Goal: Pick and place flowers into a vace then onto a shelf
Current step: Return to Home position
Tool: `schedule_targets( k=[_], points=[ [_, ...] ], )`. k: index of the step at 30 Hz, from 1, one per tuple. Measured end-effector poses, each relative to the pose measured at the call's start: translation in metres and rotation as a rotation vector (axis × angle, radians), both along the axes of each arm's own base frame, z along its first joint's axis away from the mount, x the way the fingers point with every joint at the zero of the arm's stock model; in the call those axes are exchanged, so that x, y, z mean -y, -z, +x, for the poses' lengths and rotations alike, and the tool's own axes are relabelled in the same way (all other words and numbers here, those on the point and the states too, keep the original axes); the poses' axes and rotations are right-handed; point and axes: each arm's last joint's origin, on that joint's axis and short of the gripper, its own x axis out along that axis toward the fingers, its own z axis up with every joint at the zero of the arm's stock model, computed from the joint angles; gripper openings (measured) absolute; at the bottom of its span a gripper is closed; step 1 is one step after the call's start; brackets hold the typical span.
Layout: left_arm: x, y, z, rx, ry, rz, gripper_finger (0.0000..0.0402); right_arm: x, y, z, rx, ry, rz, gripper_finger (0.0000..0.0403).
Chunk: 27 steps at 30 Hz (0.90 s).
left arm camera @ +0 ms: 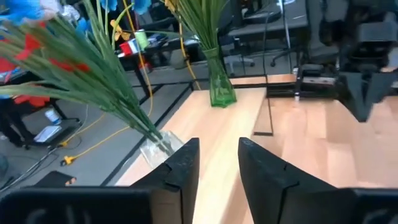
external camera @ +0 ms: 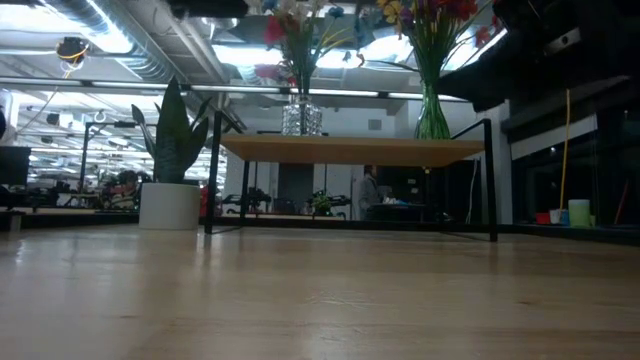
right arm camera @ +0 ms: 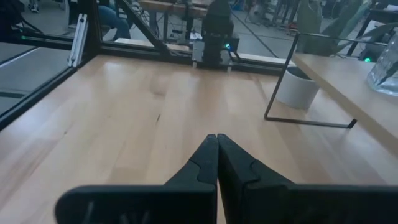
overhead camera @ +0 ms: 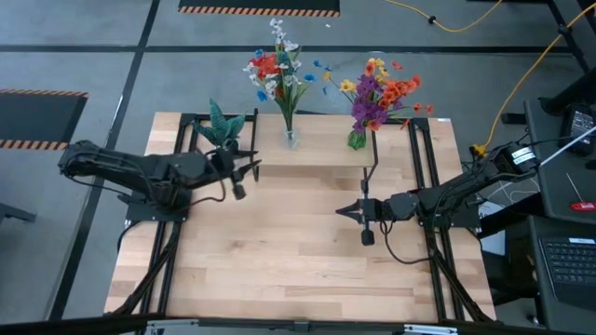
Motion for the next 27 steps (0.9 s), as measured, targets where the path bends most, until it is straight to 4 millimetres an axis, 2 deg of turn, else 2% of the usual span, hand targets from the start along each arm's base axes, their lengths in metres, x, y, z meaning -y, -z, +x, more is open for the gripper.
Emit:
schedule_targets(
  k=[3,8,14,22,27],
  points=[
    [0.002,0.009,-0.015,0.011,0.025,-0.001,0.0096,0.000,-0.001,0.001,0.004,-0.006,0.009,0.0003],
    [0.004,0.037,-0.035,0.008,0.158,0.023,0.0078,0.000,-0.001,0.001,0.002,-0.005,0.018,0.0003],
    [-0.001,0.074,-0.055,0.128,0.242,0.034,0.0055,0.000,-0.002,0.001,0.010,-0.006,0.016,0.0003],
    [-0.015,0.129,-0.072,0.245,0.302,-0.009,0.0006,0.000,-0.001,0.001,0.003,-0.007,0.015,0.0003],
    [-0.023,0.146,-0.078,0.267,0.280,-0.043,0.0003,0.000,-0.001,0.001,0.004,-0.007,0.018,0.0003]
  ],
)
